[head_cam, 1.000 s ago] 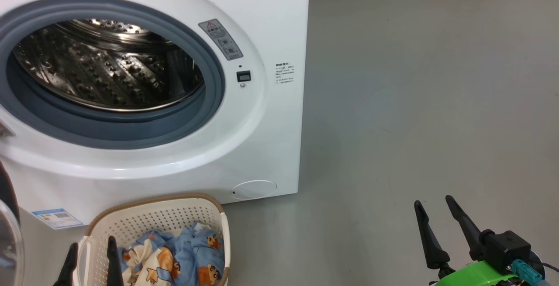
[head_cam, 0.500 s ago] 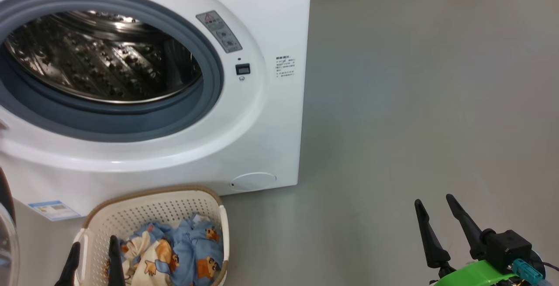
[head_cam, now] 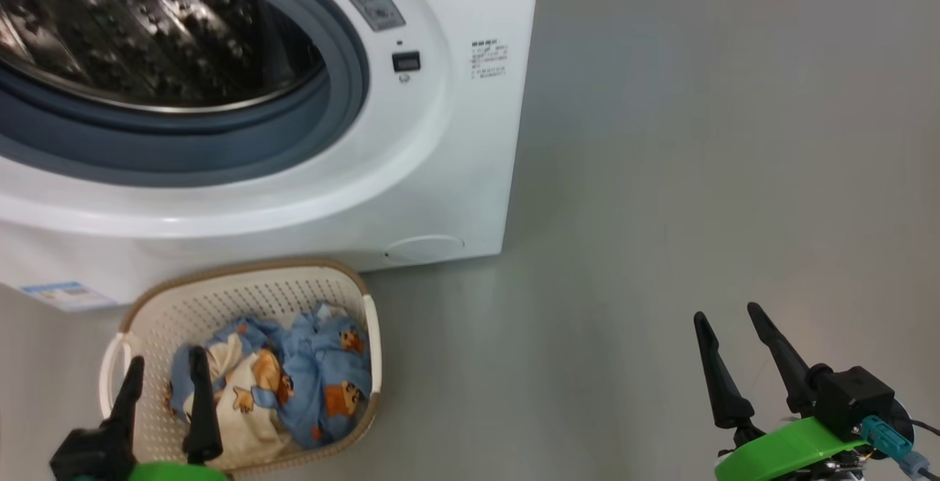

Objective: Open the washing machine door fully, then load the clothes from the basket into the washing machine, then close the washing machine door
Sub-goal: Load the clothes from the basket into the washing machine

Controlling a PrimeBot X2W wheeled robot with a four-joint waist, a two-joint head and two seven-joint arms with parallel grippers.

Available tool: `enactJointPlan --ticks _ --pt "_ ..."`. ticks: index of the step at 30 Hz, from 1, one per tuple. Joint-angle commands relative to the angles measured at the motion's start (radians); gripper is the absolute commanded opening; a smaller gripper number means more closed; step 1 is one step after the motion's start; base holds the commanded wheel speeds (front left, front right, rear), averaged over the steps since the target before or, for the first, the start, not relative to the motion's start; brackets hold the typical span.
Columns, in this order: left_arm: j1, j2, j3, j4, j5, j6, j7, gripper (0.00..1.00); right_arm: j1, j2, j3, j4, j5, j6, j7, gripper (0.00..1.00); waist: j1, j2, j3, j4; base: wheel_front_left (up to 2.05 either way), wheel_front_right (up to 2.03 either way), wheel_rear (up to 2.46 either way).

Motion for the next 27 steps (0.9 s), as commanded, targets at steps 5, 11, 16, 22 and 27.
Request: enactJointPlan --ticks 5,11,16,22,27 --pt "-0.100 0.020 0.035 0.052 0.005 -0.013 -0.006 1.00 -0.050 0.000 0.031 -0.029 -0.002 0.002 -0.016 1.00 0.0000 -0.0001 0.140 -0.004 0.00 0.00 0.00" --pt "-0.216 0.050 0.051 0.164 -0.004 -0.025 -0.006 1.00 -0.092 0.005 0.034 -0.036 -0.005 0.002 -0.019 1.00 0.0000 -0.0001 0.248 -0.018 0.00 0.00 0.00" --pt "-0.288 0.079 0.055 0.243 0.003 -0.031 -0.006 1.00 -0.119 0.008 0.038 -0.042 -0.007 0.002 -0.020 1.00 0.0000 -0.0001 0.312 -0.032 0.00 0.00 0.00" --pt "-0.378 0.139 0.070 0.350 0.005 -0.037 -0.006 1.00 -0.157 0.015 0.048 -0.053 -0.009 0.002 -0.020 1.00 0.0000 -0.0001 0.395 -0.060 0.00 0.00 0.00" --pt "-0.463 0.201 0.056 0.458 0.015 -0.056 0.006 1.00 -0.180 0.022 0.056 -0.063 -0.007 0.002 -0.021 1.00 0.0000 -0.0001 0.465 -0.078 0.00 0.00 0.00"
